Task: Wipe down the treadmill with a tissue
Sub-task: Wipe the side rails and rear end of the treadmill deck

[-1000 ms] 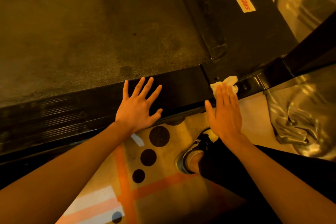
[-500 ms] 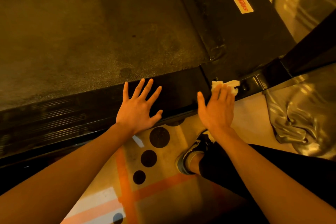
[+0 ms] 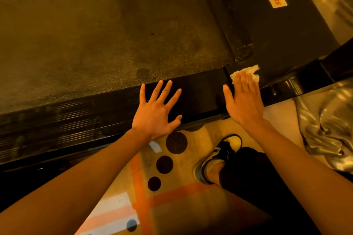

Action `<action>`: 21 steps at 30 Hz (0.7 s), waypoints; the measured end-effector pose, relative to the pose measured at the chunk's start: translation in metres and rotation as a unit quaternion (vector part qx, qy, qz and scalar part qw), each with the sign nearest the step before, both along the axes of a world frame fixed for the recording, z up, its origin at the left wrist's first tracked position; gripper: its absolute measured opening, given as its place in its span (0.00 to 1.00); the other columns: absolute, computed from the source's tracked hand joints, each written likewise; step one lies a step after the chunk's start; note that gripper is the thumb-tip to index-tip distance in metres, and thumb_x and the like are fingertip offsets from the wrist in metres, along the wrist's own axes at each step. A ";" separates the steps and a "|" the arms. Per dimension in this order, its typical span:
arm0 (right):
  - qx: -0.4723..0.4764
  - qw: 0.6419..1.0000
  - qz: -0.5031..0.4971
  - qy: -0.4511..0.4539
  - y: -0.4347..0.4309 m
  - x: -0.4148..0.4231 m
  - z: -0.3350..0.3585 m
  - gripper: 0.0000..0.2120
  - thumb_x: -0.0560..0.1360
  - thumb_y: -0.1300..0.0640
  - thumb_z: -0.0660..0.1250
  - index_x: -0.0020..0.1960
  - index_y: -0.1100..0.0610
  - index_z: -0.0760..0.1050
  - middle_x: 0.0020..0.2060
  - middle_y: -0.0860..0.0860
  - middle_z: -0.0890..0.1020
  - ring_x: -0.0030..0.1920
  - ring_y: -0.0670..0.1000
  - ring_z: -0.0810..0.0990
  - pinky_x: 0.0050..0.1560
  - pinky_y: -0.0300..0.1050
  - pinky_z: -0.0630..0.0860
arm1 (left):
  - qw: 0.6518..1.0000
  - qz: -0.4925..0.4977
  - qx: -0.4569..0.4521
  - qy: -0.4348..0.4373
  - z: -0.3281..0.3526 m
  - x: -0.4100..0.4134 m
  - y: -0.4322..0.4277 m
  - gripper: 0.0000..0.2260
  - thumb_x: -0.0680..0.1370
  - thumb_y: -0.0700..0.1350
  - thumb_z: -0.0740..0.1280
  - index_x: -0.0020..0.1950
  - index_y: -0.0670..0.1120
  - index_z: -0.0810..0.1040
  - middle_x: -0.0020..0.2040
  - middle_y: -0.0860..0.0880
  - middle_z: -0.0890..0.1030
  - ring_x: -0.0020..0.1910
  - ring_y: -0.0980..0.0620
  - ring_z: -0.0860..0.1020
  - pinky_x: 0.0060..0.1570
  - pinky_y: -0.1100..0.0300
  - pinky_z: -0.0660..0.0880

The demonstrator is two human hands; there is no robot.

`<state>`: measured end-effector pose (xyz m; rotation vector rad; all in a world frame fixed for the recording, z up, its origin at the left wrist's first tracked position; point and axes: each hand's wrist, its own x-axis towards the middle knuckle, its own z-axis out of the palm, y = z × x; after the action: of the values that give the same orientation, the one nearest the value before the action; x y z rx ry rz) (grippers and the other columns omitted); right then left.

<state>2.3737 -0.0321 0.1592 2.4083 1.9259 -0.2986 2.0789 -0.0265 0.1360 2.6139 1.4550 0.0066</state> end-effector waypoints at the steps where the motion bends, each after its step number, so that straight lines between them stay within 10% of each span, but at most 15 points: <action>1: -0.002 1.000 0.001 0.005 0.003 0.000 0.001 0.43 0.79 0.33 0.32 0.84 0.60 0.46 0.84 0.59 0.47 0.84 0.56 0.42 0.83 0.57 0.42 | 1.000 0.000 -0.002 0.001 0.000 0.000 0.000 0.36 0.80 0.70 0.45 0.85 0.56 0.49 0.85 0.46 0.49 0.84 0.42 0.44 0.76 0.28 0.42; 21: -0.007 0.999 0.046 -0.023 0.034 0.023 0.009 0.45 0.79 0.29 0.32 0.84 0.60 0.49 0.84 0.59 0.51 0.84 0.57 0.46 0.83 0.59 0.45 | 1.000 -0.001 -0.011 0.010 0.000 0.001 -0.001 0.36 0.80 0.71 0.44 0.85 0.57 0.47 0.85 0.47 0.45 0.84 0.43 0.41 0.76 0.28 0.41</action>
<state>2.3967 0.0015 0.1686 2.2887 1.9994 -0.2492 2.0801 -0.0277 0.1357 2.6057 1.4515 -0.0351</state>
